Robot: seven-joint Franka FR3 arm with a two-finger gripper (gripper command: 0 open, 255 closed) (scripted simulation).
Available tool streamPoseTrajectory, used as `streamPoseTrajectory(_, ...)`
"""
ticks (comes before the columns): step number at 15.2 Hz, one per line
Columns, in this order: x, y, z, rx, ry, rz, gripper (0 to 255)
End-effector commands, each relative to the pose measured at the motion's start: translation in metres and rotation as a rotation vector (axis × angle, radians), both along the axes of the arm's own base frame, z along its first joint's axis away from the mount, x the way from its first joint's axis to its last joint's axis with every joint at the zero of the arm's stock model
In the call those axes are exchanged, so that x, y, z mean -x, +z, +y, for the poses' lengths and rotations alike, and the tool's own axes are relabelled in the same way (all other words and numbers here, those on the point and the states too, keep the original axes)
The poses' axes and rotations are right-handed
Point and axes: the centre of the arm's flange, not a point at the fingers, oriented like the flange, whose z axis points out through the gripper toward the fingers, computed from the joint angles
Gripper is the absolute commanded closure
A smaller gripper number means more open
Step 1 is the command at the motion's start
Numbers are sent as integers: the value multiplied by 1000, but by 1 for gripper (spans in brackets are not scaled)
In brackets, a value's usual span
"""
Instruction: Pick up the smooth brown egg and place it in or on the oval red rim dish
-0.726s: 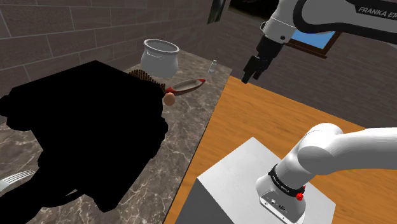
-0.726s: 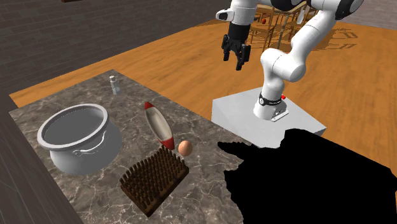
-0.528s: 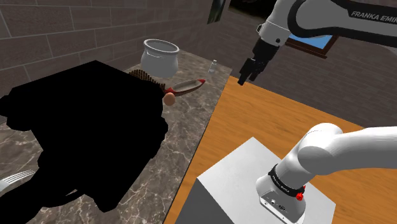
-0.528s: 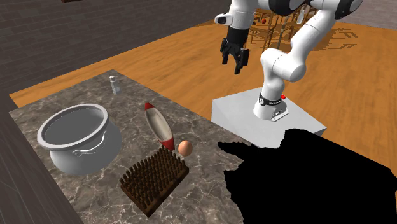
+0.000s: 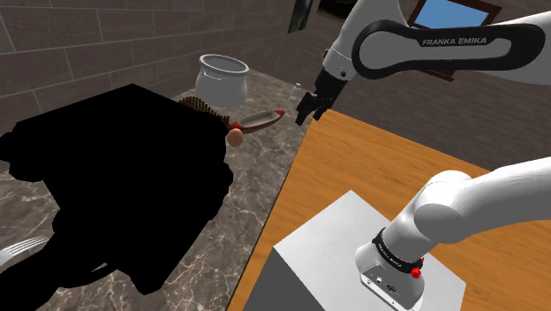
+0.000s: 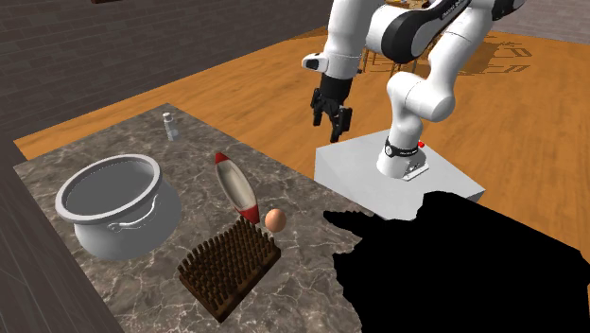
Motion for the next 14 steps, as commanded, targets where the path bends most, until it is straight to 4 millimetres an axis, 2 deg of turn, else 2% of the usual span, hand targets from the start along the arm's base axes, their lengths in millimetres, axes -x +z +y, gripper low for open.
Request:
streamPoseTrajectory(1,-14,-18,9,-9,0,-23,0)
streamPoseTrajectory(14,-123,-110,74,-62,6,-150,0)
